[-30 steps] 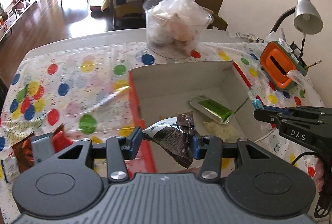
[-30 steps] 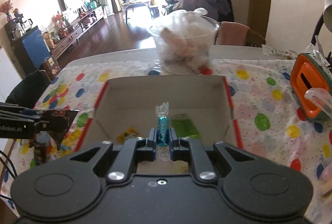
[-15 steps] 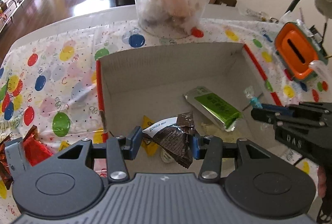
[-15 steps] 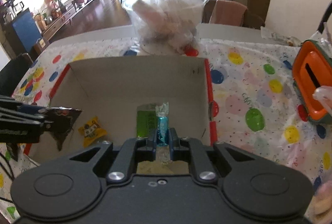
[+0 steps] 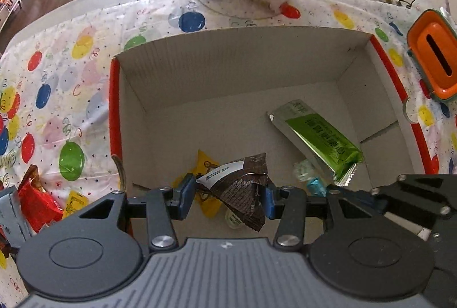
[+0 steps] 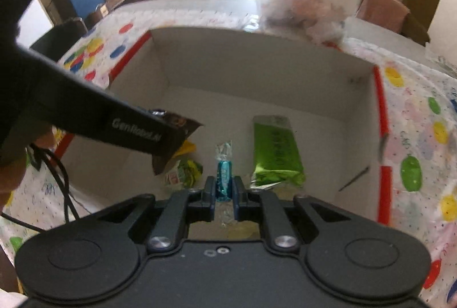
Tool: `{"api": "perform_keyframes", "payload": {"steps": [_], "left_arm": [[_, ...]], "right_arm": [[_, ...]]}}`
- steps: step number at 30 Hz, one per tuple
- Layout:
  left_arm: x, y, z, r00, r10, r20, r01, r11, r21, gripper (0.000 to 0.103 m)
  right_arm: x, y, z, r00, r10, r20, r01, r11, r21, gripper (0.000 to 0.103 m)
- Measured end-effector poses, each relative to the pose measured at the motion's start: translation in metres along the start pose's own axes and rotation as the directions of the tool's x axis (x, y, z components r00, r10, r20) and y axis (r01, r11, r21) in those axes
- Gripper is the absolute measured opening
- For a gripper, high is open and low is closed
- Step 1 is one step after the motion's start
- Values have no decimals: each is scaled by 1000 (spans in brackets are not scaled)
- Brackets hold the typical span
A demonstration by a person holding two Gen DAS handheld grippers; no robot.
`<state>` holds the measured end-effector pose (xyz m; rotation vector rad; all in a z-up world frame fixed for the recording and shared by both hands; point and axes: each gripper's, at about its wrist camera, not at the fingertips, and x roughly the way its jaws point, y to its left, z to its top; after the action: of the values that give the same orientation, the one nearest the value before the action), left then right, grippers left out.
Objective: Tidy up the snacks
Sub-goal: 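Open both tools to drop the packet and bottle into the box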
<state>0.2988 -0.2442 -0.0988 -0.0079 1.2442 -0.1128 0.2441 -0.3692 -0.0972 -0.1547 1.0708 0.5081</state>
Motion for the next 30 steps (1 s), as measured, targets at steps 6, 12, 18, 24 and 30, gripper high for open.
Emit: {"api": "perform_keyframes", "payload": {"steps": [6, 12, 18, 24, 30], "left_arm": [[5, -3, 4, 1000, 4, -30, -4, 1000, 18, 47], [8, -1, 4, 999, -5, -42, 6, 1000, 20, 47], [2, 1, 0, 1000, -13, -15, 13, 1000, 17, 53], [-11, 4, -7, 999, -33, 26, 32, 999, 6, 54], [-34, 11, -17, 994, -58, 91, 58, 998, 1, 59]], "right_arm": [[9, 2, 1, 999, 6, -34, -5, 1000, 13, 10], [7, 1, 1, 999, 24, -37, -22, 999, 31, 11], [-5, -5, -1, 1000, 26, -11, -25, 996, 82, 21], [-23, -12, -7, 999, 35, 20, -37, 991, 131, 23], [-41, -16, -11, 998, 40, 53, -49, 983, 176, 25]]}}
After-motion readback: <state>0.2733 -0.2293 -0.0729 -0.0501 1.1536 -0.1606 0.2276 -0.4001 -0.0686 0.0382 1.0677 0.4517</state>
